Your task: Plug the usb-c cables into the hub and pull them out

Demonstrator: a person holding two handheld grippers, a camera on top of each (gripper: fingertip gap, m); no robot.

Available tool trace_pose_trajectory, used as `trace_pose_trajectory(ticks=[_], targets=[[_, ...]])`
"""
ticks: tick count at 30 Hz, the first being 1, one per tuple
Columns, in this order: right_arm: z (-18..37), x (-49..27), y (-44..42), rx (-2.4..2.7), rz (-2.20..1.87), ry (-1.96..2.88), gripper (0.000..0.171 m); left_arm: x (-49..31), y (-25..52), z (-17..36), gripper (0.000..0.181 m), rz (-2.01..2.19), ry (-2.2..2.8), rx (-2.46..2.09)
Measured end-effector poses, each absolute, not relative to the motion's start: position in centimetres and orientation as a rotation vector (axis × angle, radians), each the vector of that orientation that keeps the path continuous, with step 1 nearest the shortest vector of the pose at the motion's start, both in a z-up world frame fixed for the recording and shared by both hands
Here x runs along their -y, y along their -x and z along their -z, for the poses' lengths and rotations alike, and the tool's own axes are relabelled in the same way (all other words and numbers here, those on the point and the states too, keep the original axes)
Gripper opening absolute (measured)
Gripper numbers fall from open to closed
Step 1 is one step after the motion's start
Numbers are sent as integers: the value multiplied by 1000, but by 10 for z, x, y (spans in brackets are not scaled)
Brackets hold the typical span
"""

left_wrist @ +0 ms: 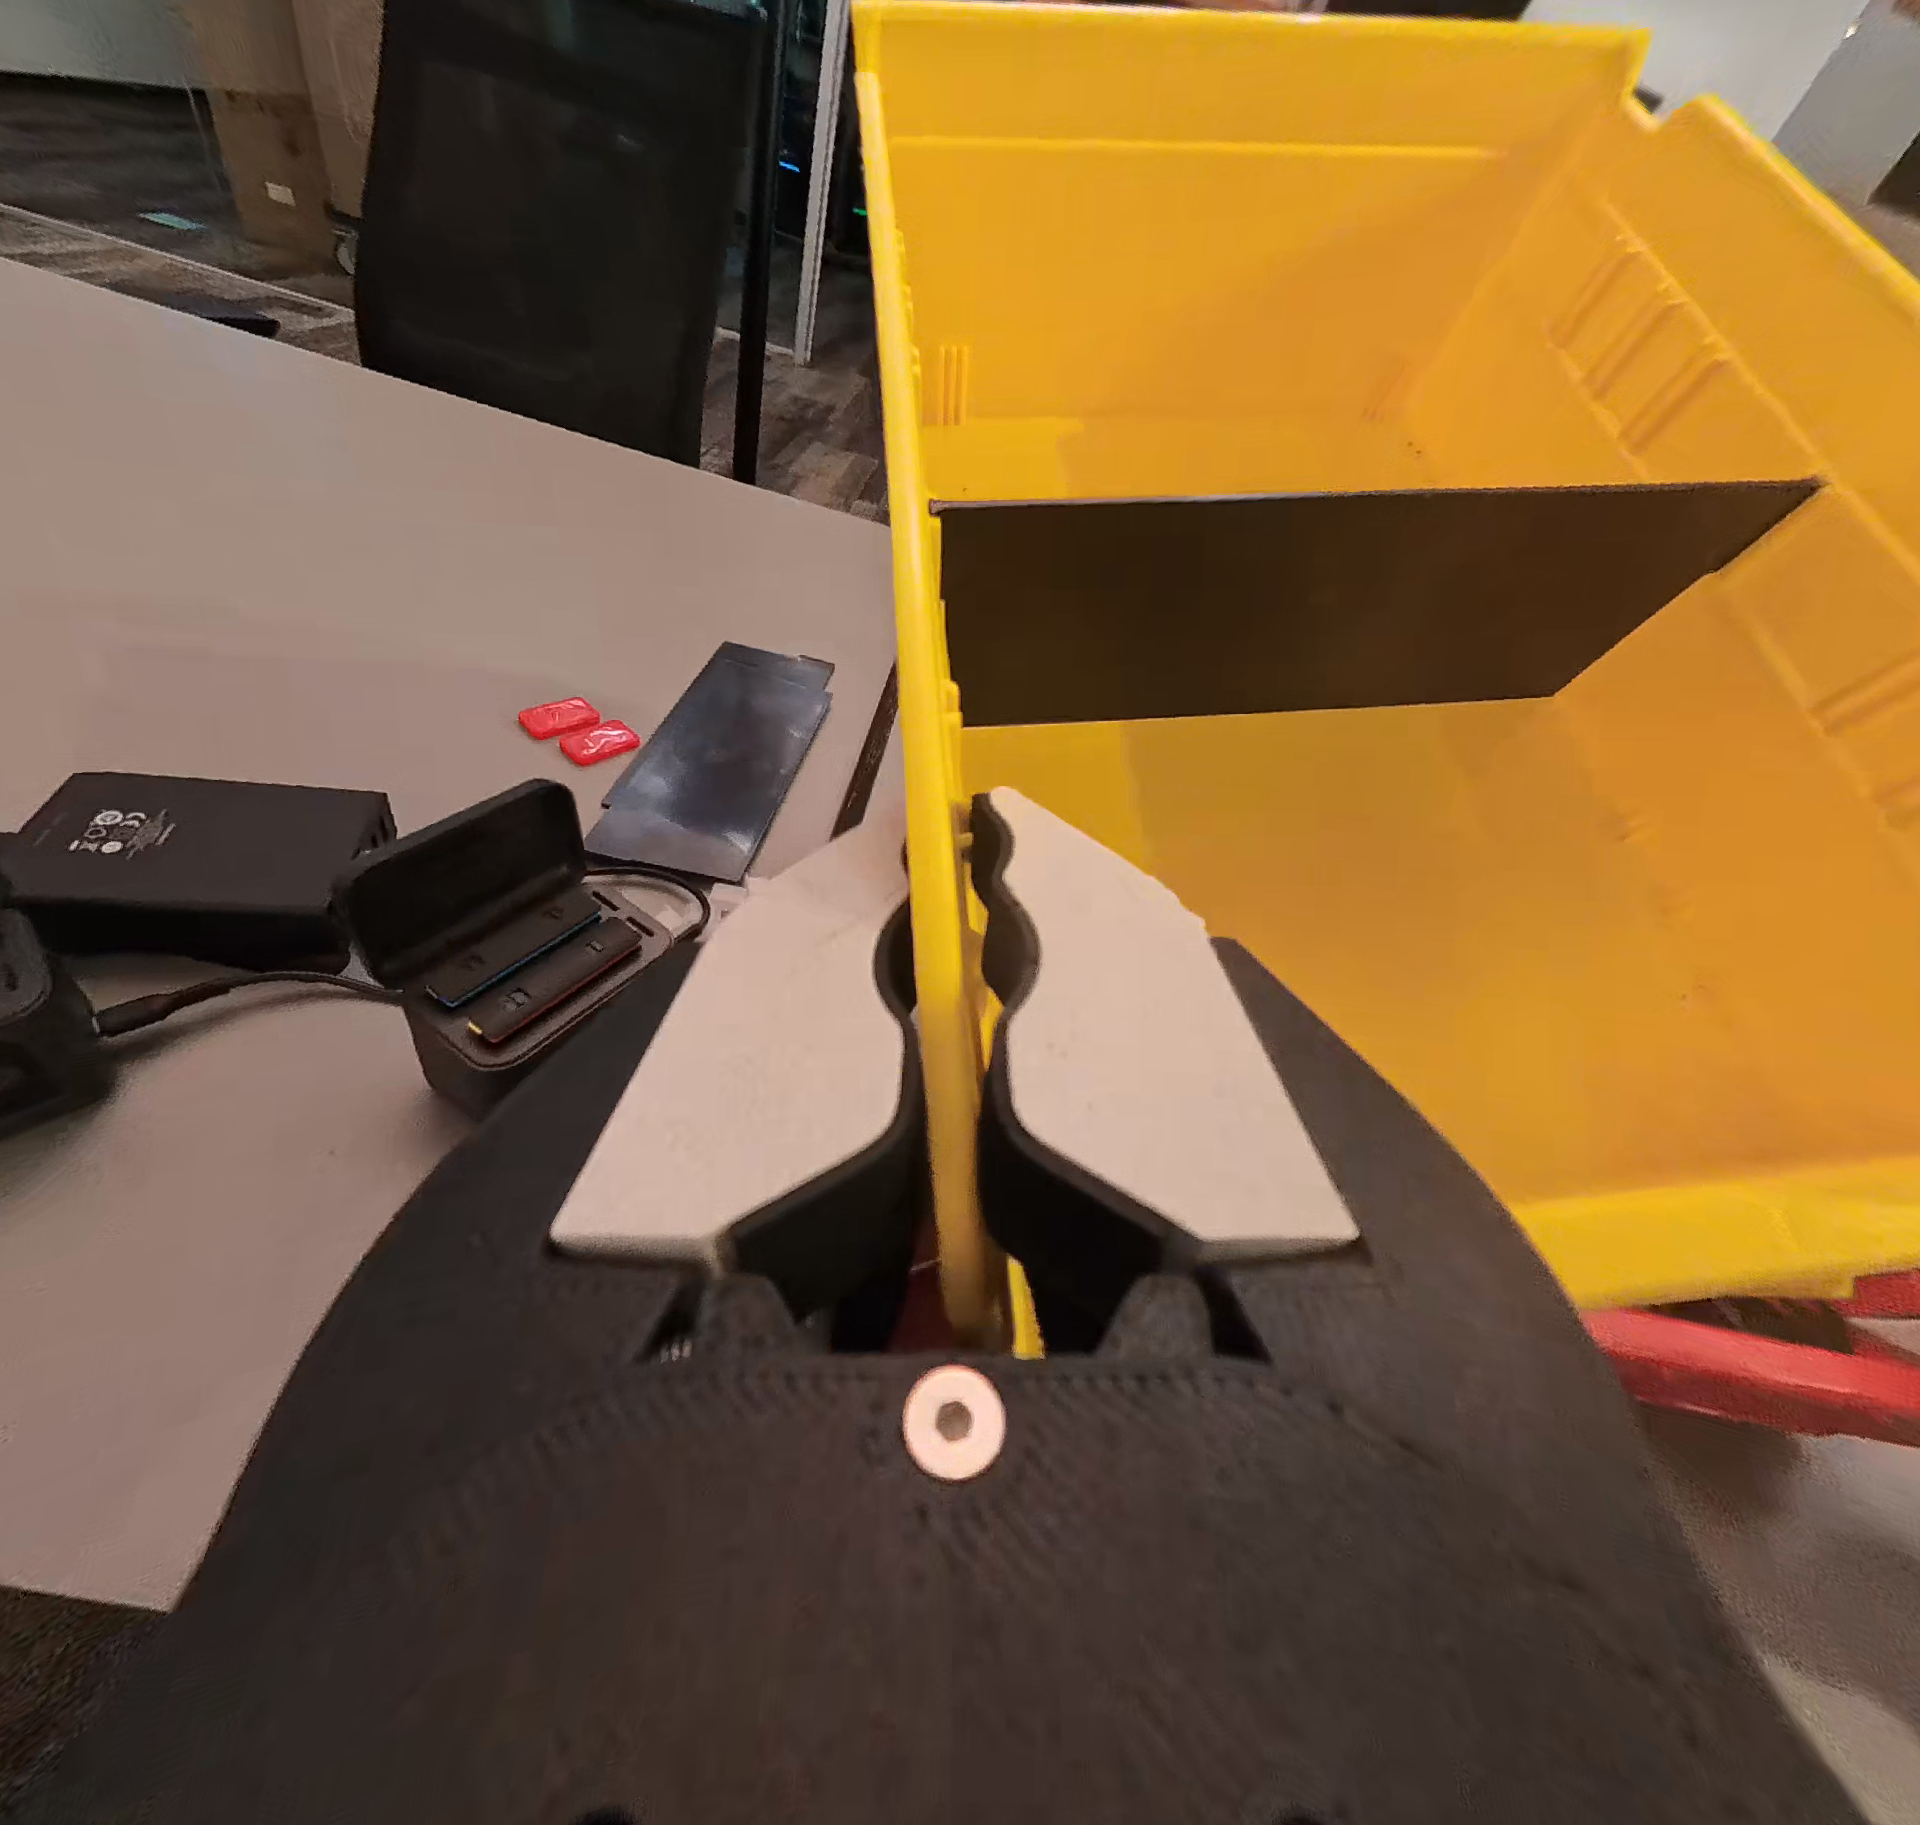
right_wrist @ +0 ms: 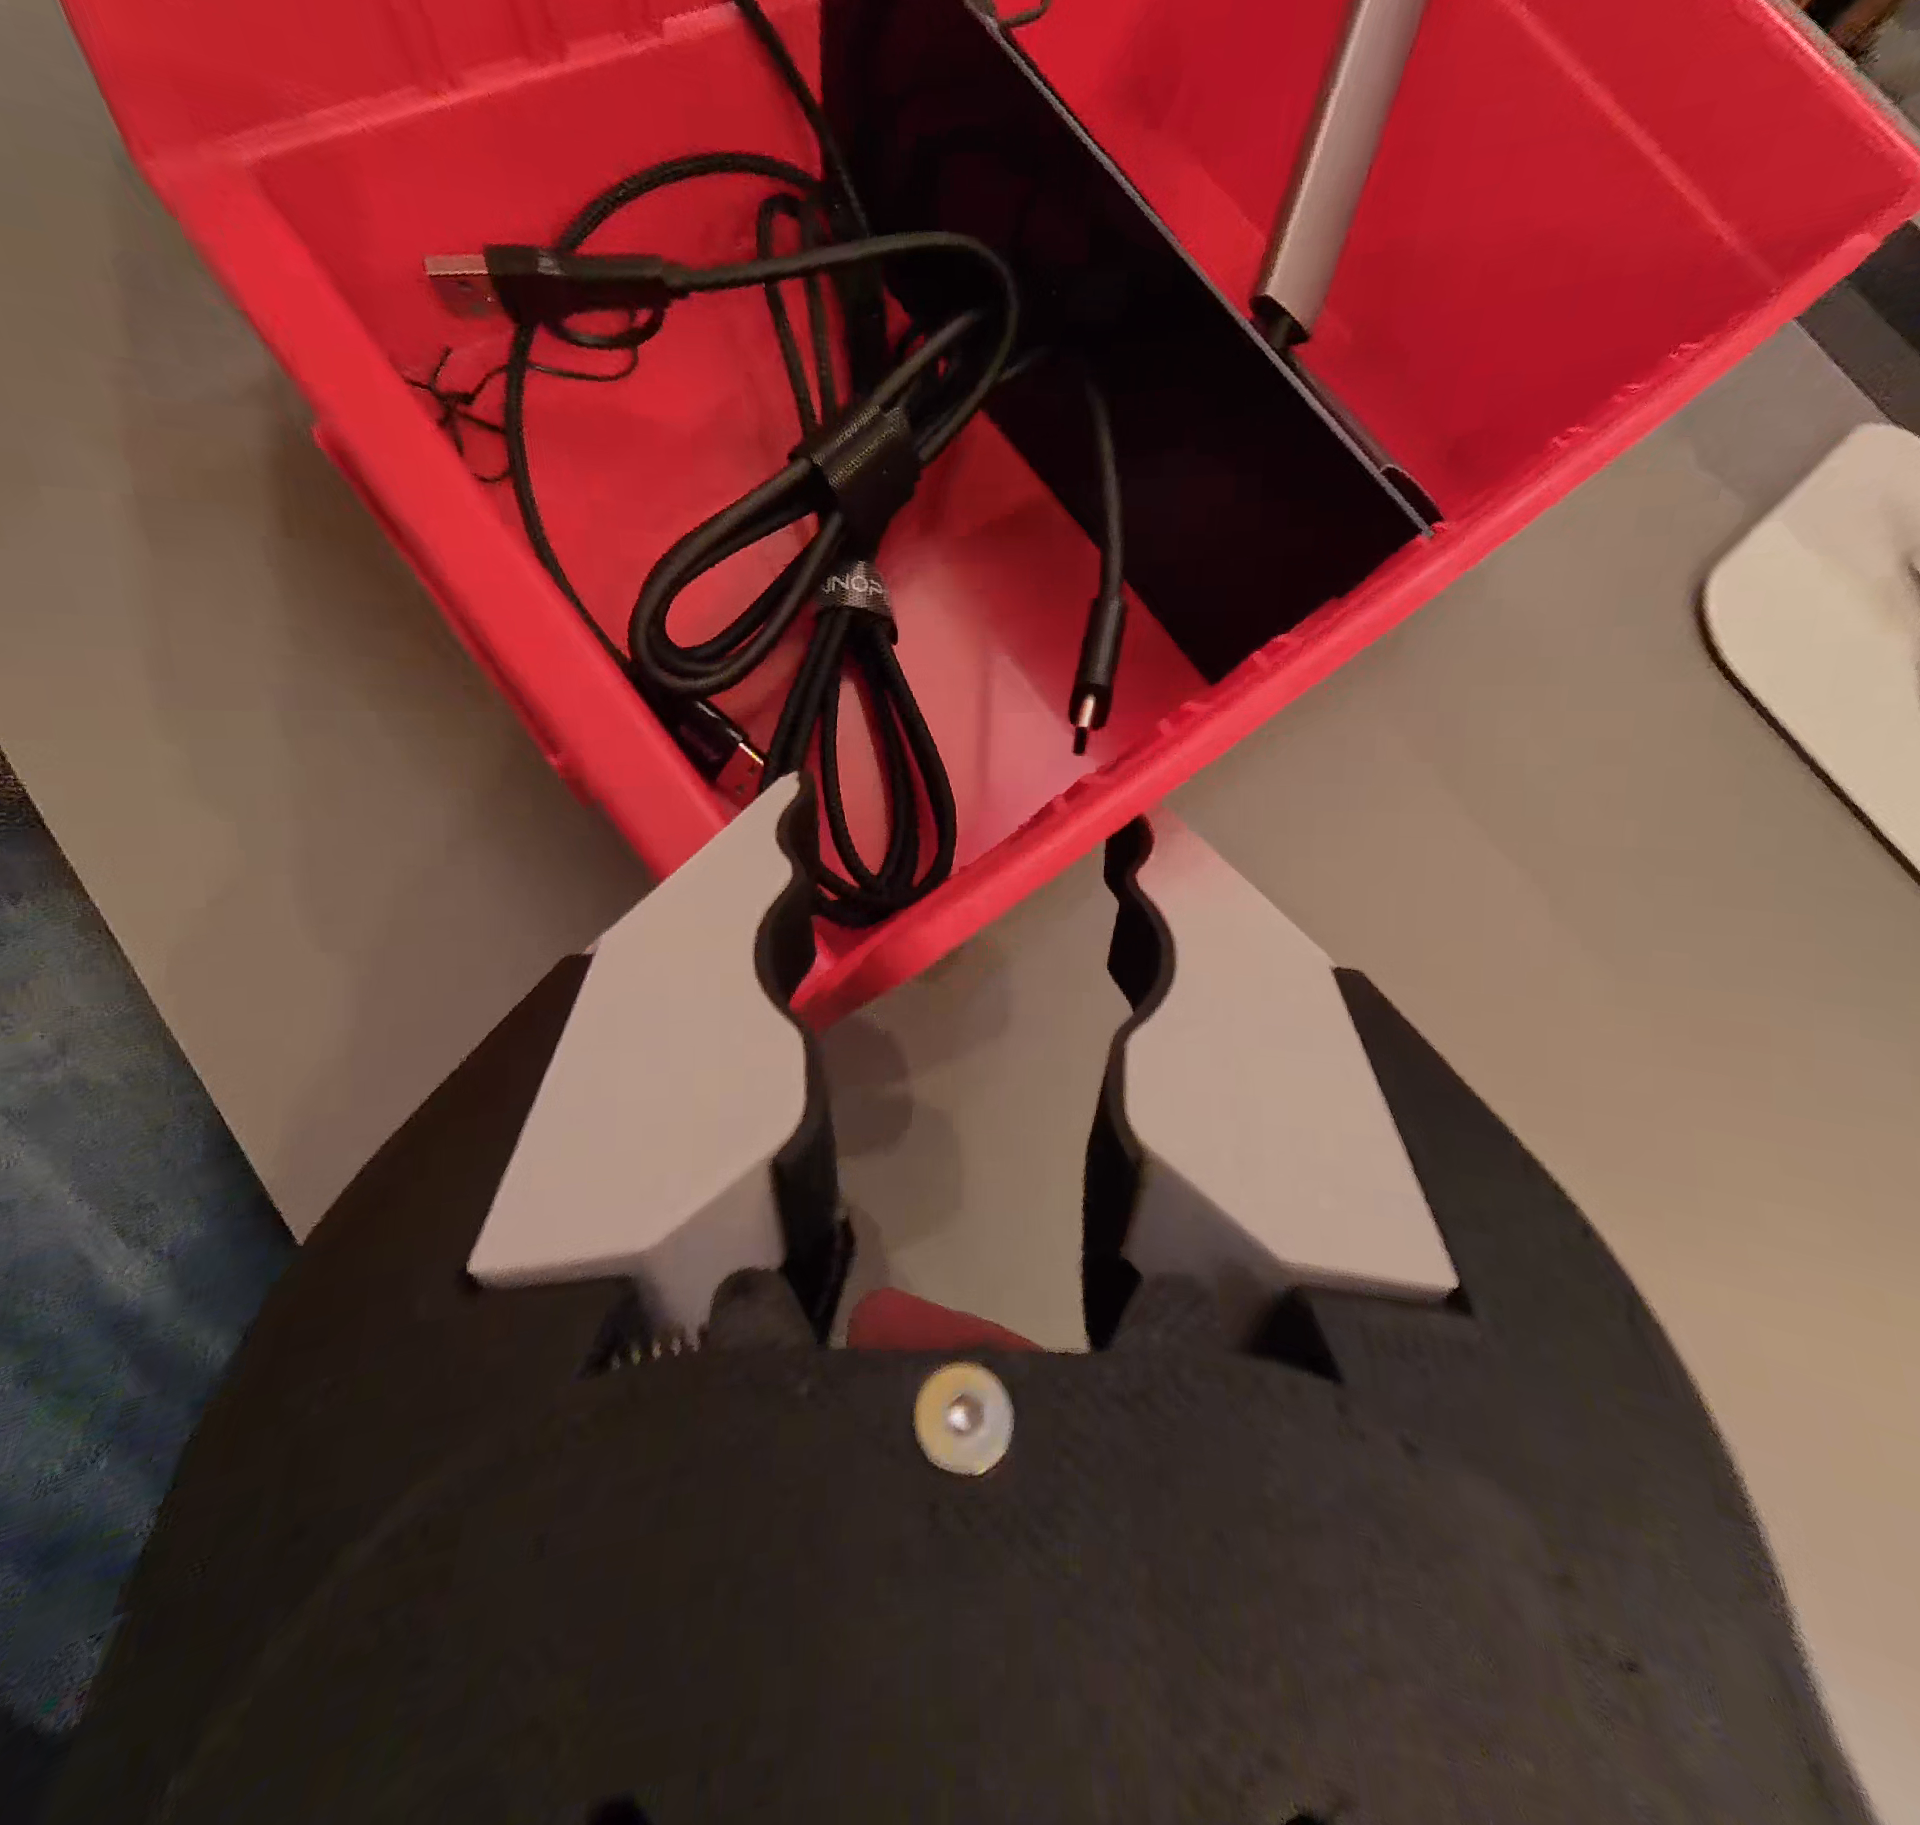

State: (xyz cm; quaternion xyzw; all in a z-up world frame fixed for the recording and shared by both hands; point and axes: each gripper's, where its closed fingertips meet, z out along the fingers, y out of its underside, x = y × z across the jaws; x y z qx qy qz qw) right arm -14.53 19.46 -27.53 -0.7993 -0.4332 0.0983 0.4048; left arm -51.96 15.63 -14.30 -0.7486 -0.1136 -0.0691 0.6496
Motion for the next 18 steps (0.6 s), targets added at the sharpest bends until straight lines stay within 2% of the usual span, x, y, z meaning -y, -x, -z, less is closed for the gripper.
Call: trace_pose_trajectory(ticks=[7,9,12,18], targets=[[272,-187,206,1167,-330,1955,58,-155,522,140,4,169,1681,271],[265,-183,210,1202,-343,1900,73,-155,518,137,4,182,1666,266],[254,-180,203,1192,-392,1888,84,-155,511,131,4,194,1648,253],[204,-180,156,1051,-430,1794,83,-158,480,115,4,195,1627,188]])
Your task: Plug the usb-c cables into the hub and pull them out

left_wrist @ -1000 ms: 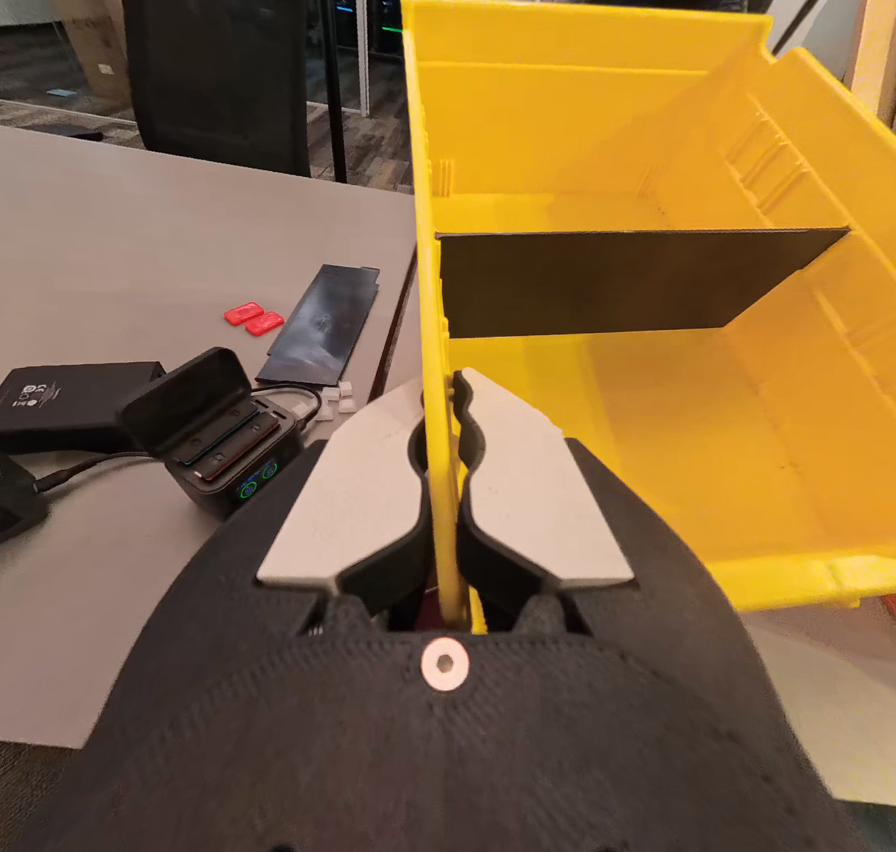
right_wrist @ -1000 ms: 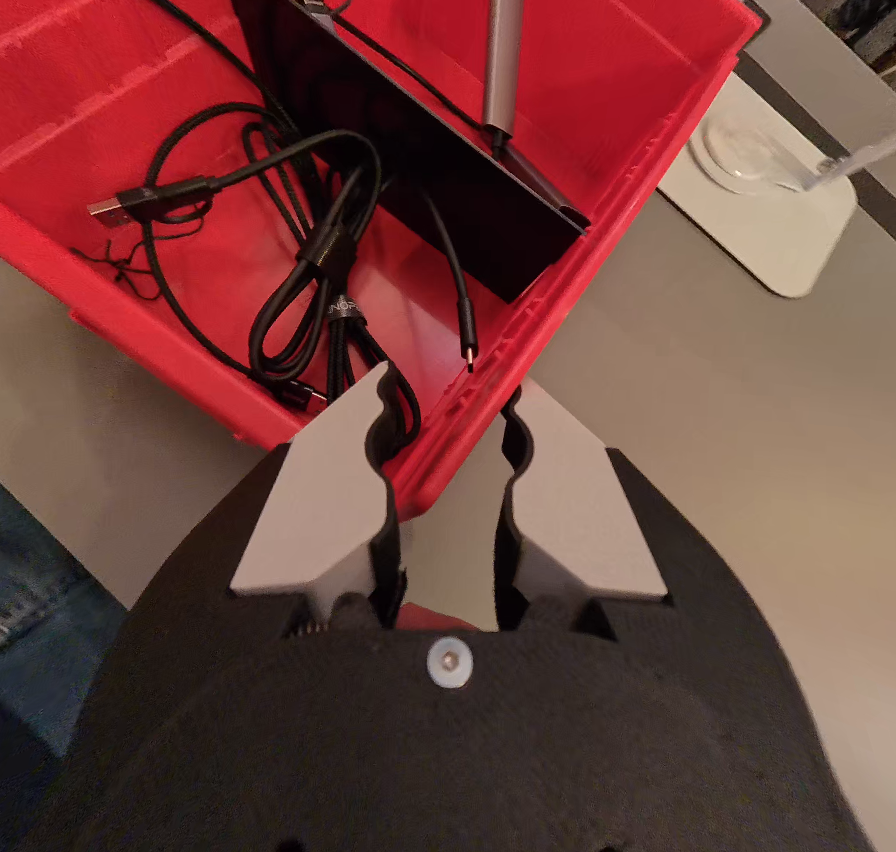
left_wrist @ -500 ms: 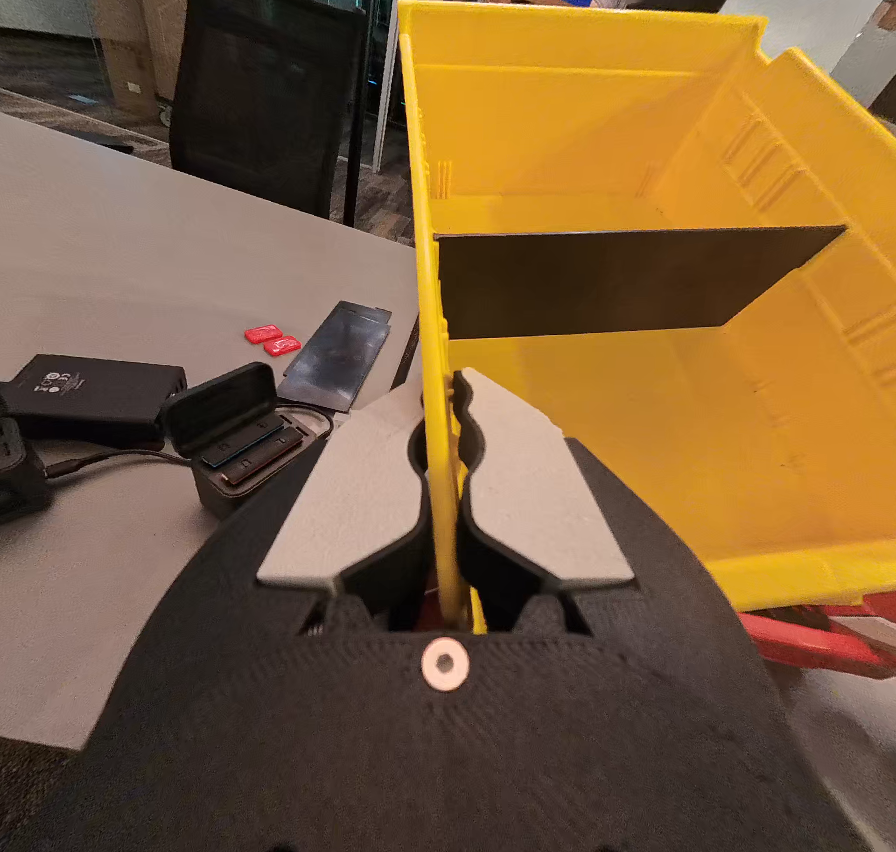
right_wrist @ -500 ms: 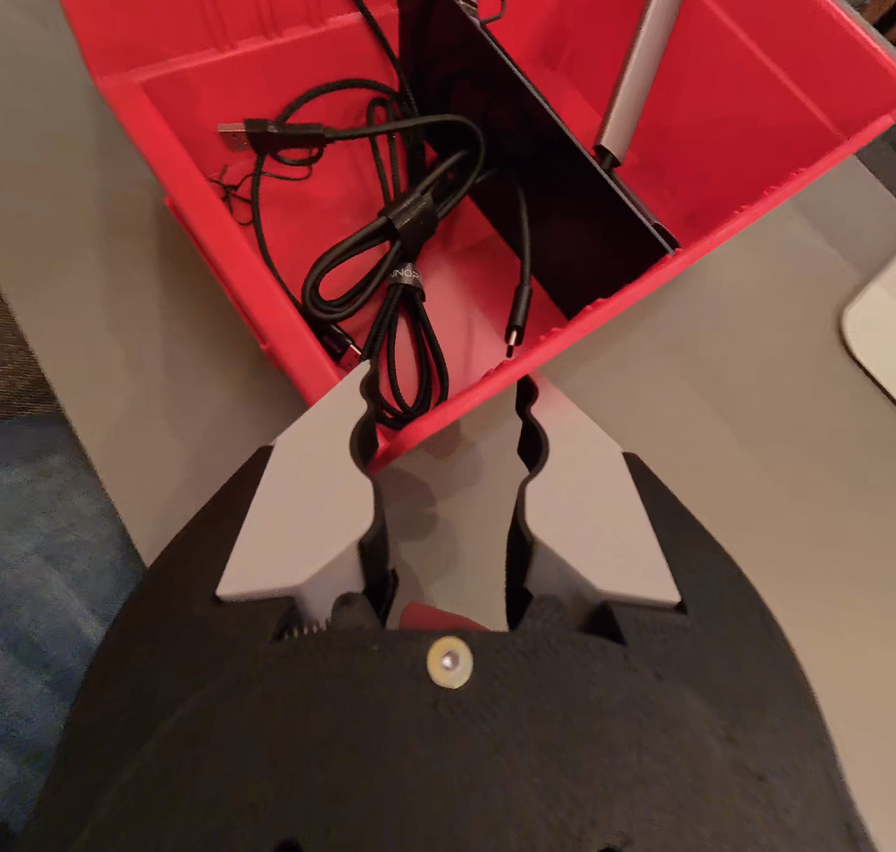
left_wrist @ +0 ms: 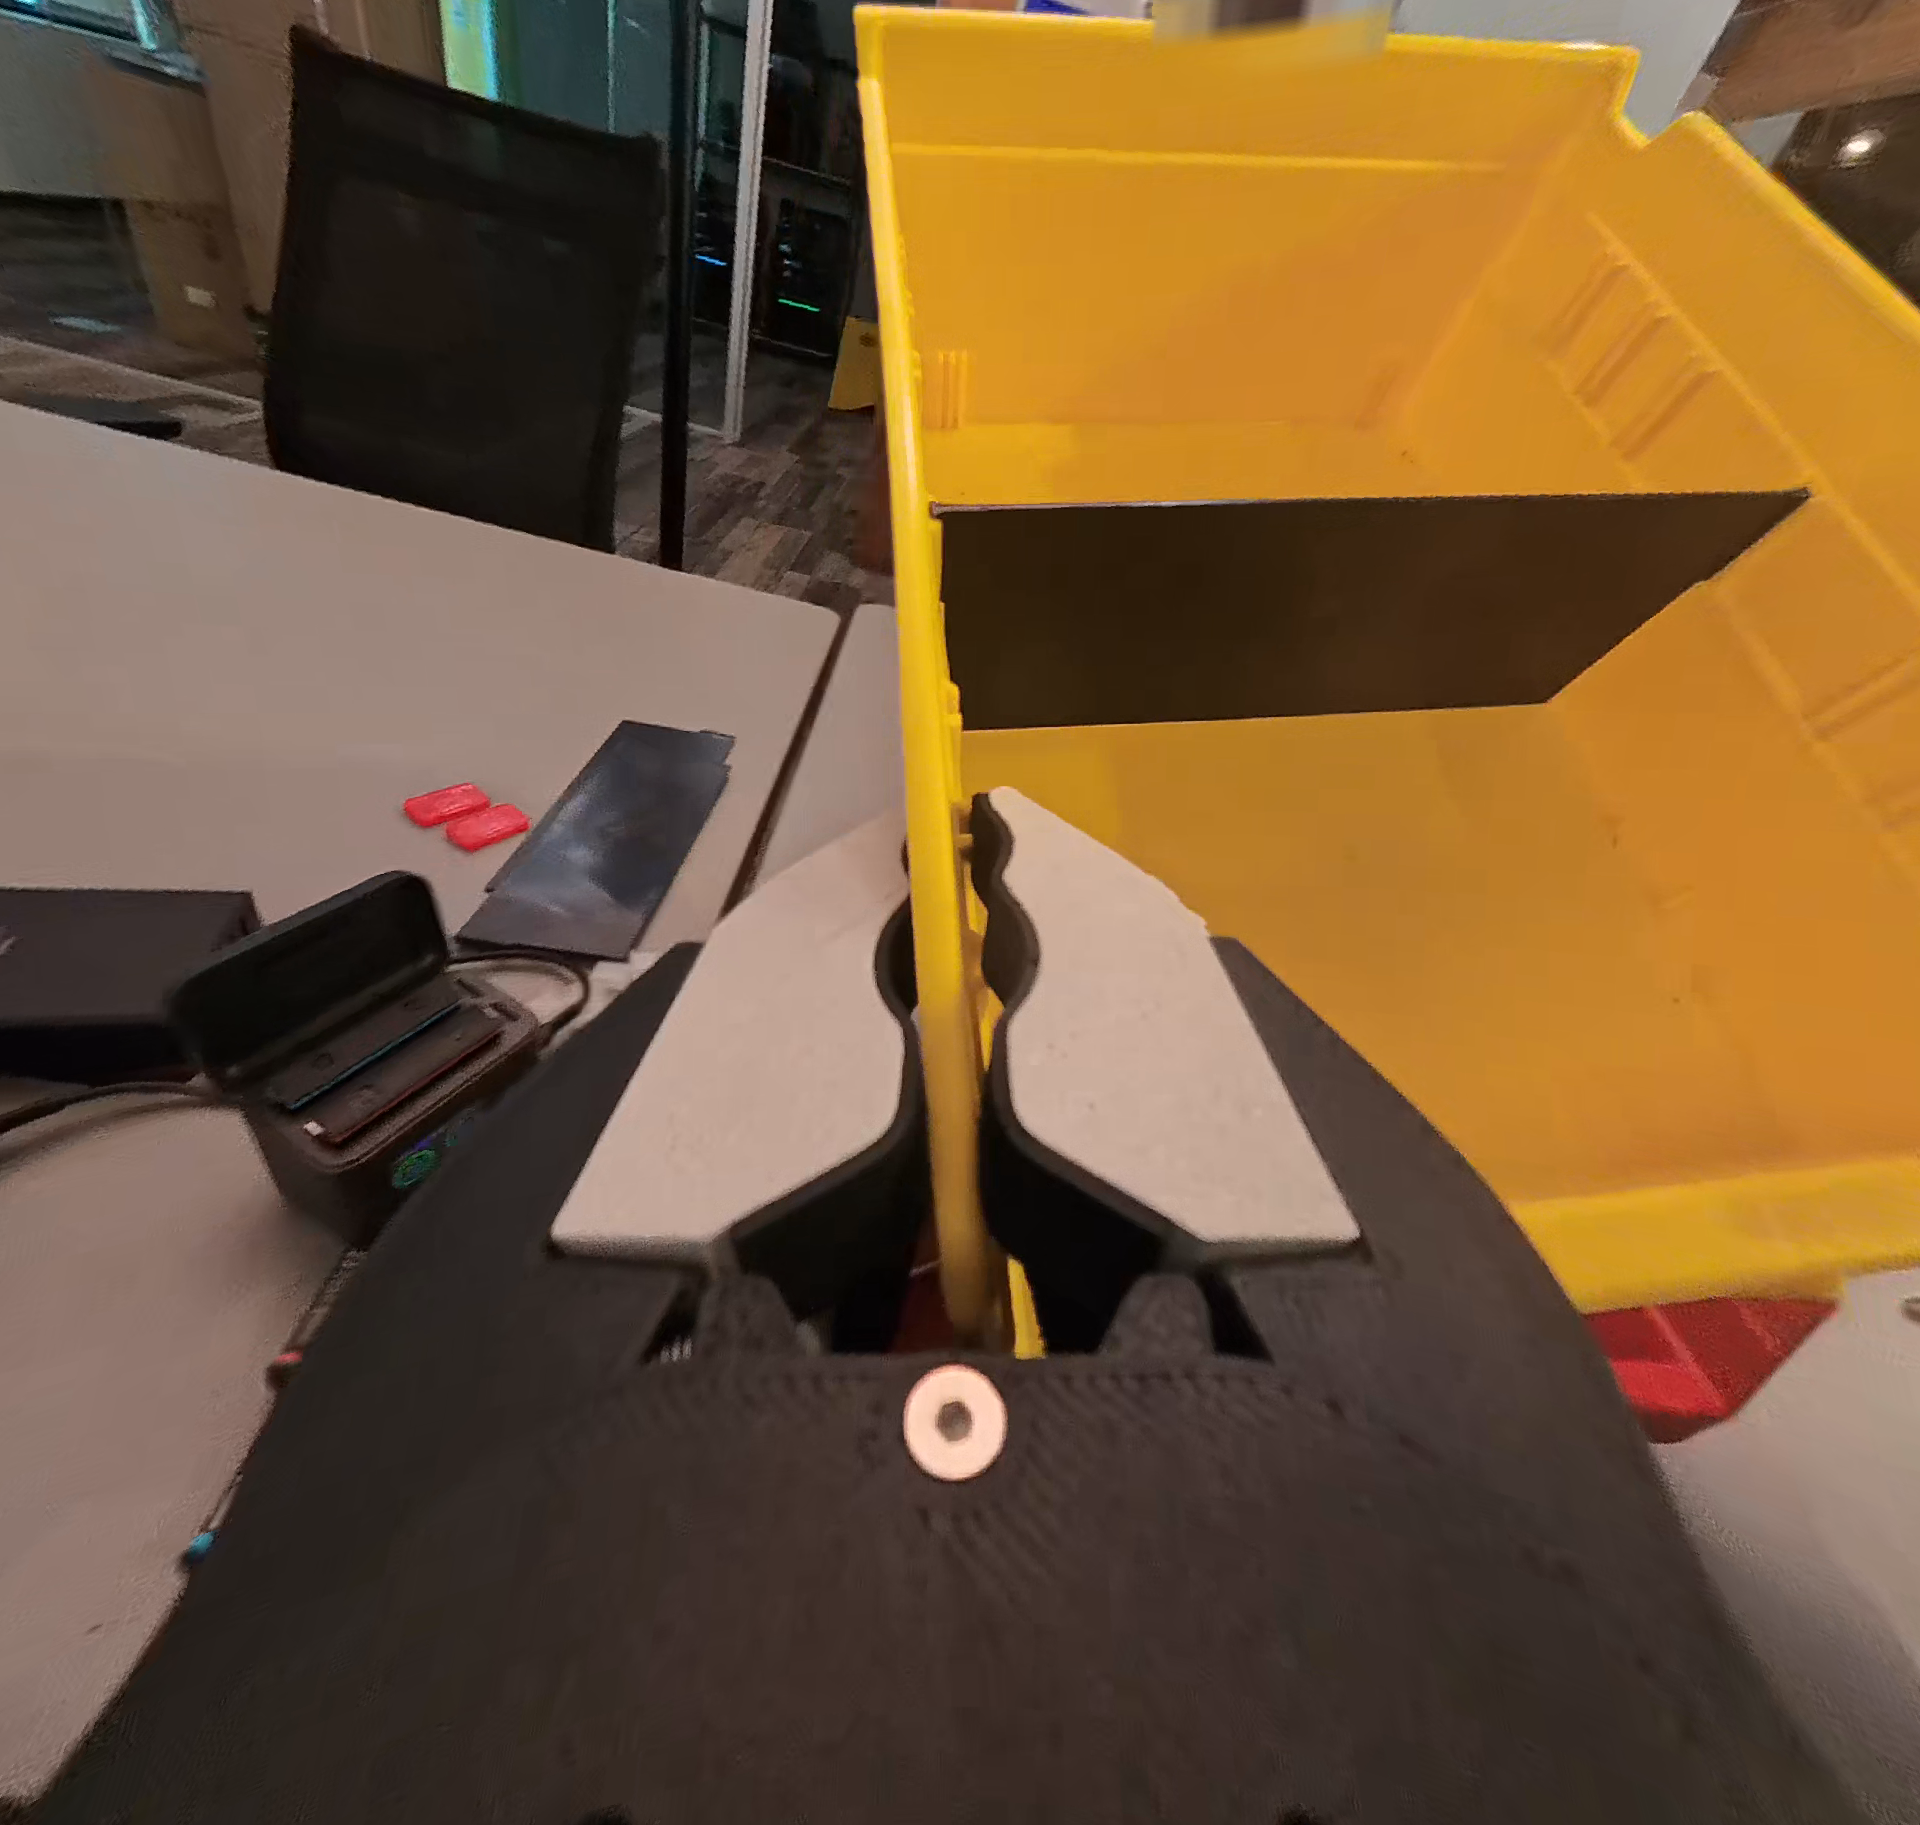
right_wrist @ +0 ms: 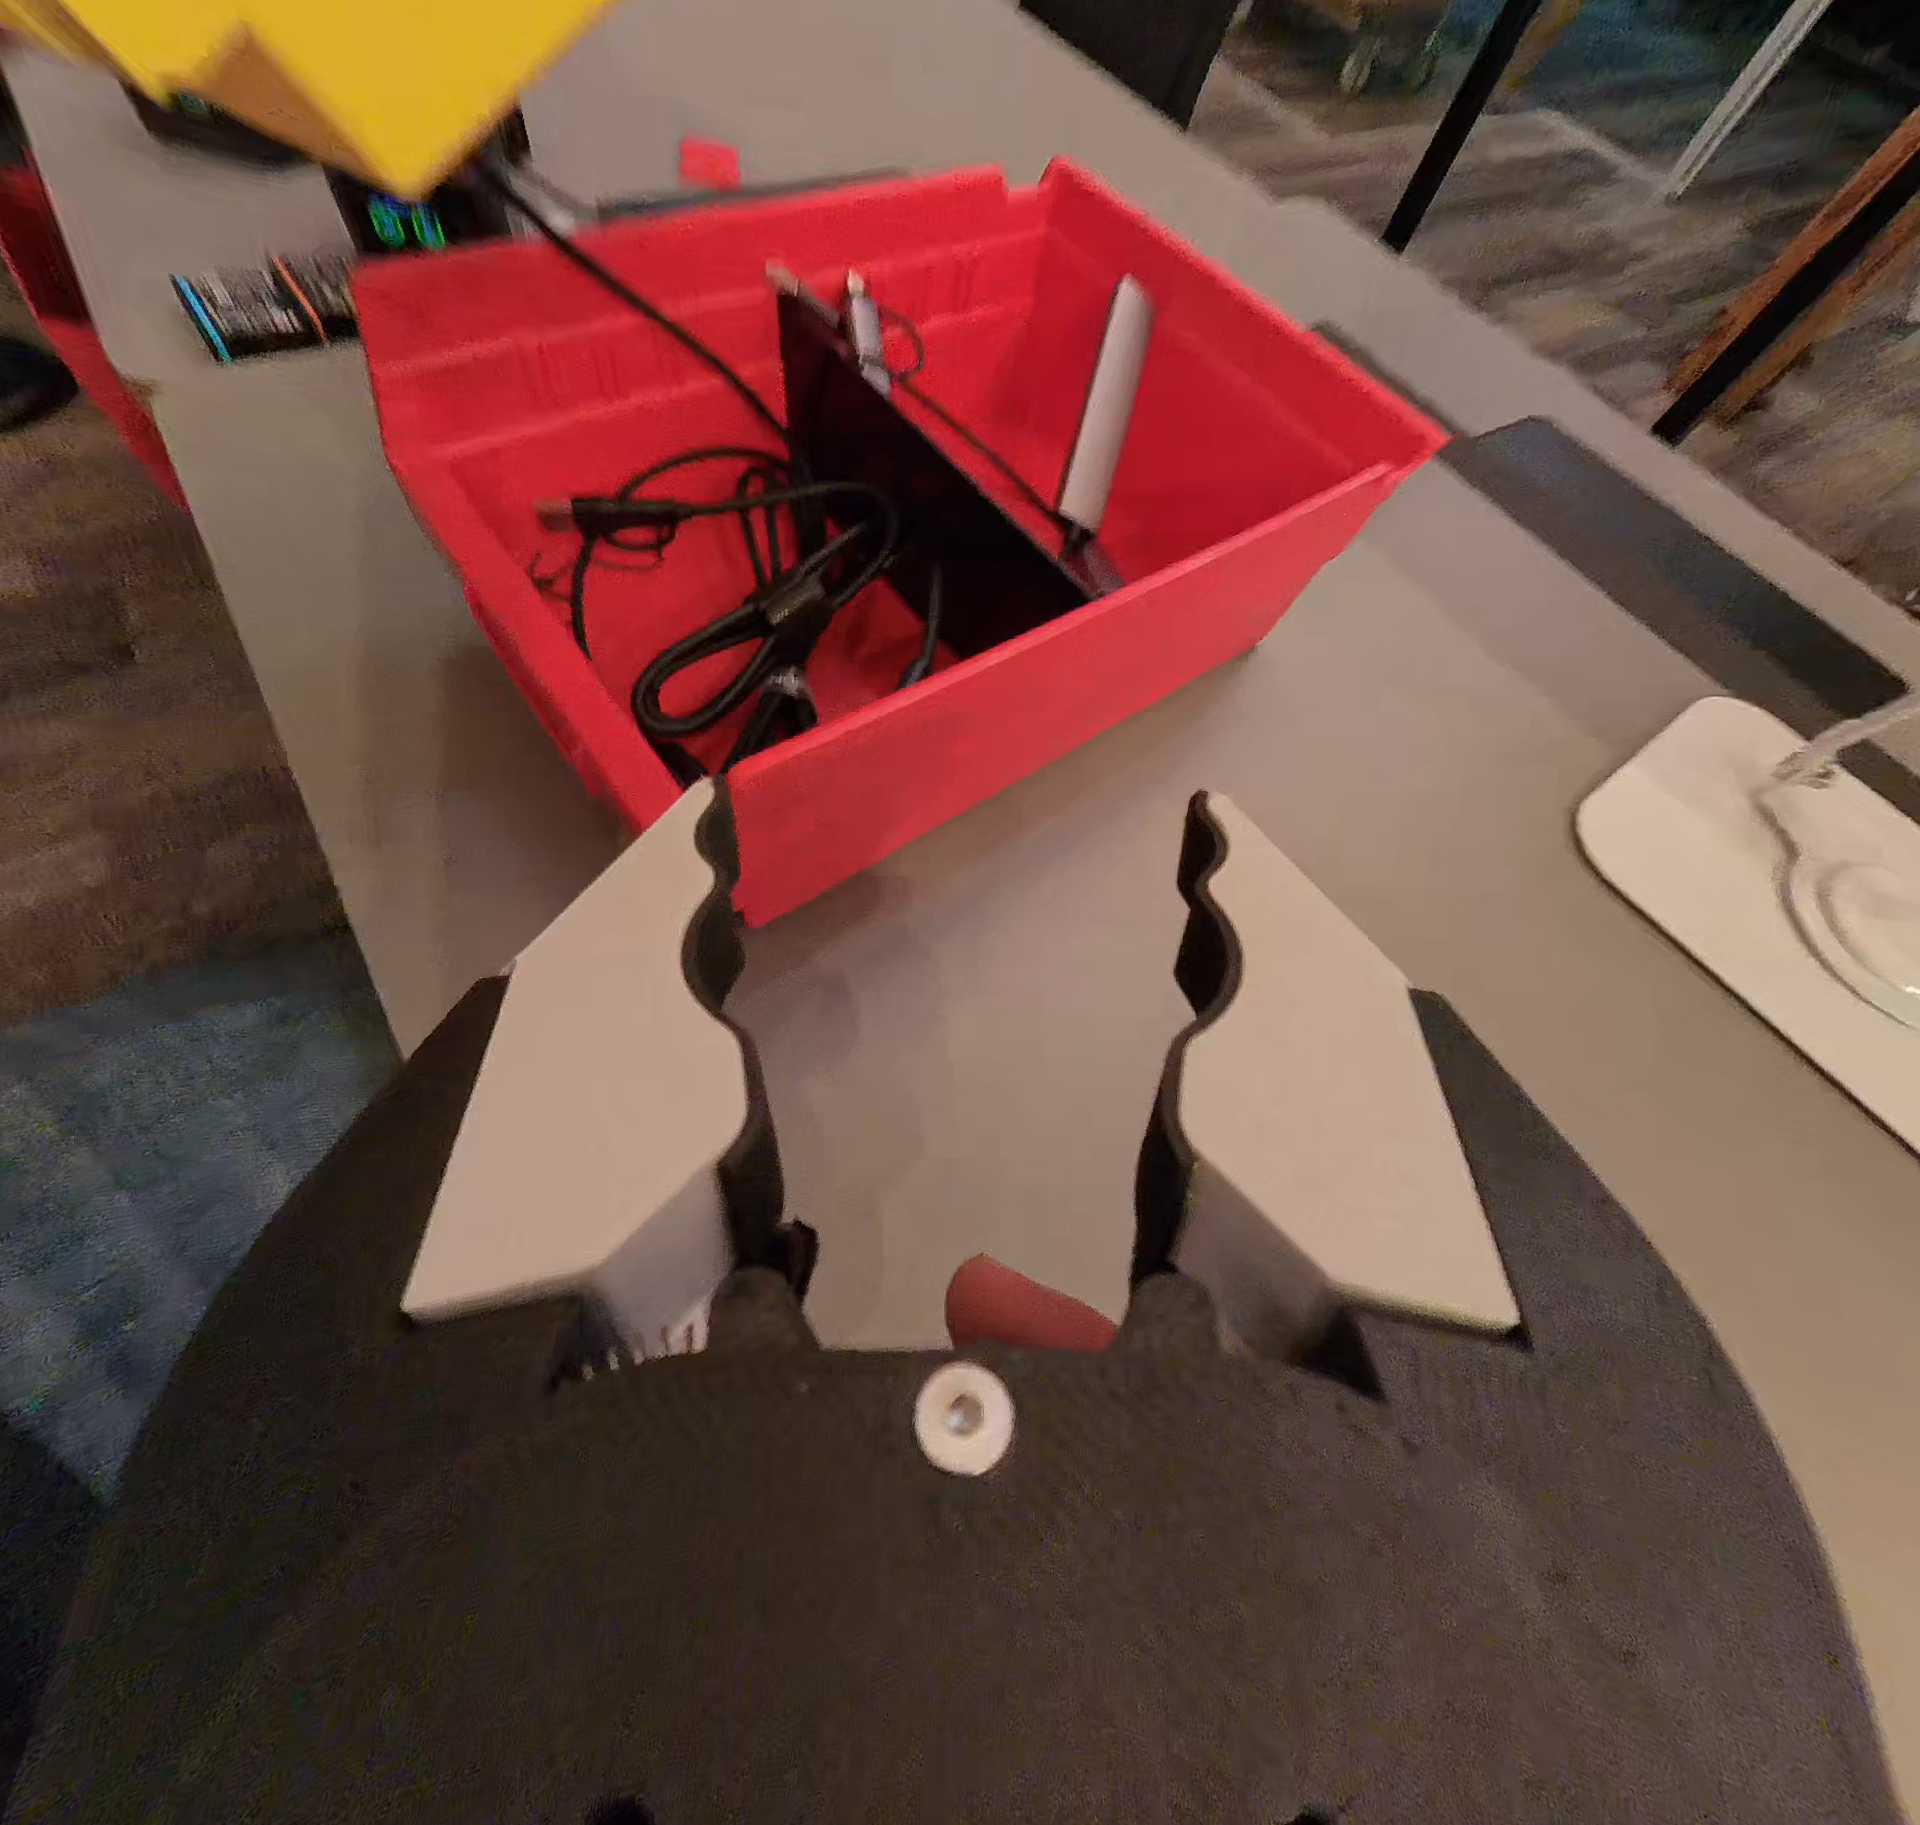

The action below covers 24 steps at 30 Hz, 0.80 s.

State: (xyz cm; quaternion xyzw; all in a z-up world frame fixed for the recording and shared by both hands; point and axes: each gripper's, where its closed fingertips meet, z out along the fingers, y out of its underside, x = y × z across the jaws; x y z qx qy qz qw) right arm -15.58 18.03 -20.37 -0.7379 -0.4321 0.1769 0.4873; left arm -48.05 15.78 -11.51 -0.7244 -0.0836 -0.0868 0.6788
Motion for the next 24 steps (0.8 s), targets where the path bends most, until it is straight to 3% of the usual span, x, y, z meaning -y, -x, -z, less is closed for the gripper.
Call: trace_pose_trajectory(ticks=[7,15,18,22,24], targets=[[128,-140,104,829,-625,1542,86,-172,405,94,4,230,1614,67],[93,-93,78,727,-598,1411,100,-197,267,88,4,270,1663,-193],[97,-98,52,658,-491,1459,90,-200,208,94,4,327,1684,-309],[107,-107,0,486,-398,1543,89,-201,137,103,5,351,1691,-417],[110,-106,-29,427,-340,1558,78,-203,109,110,5,393,1708,-444]])
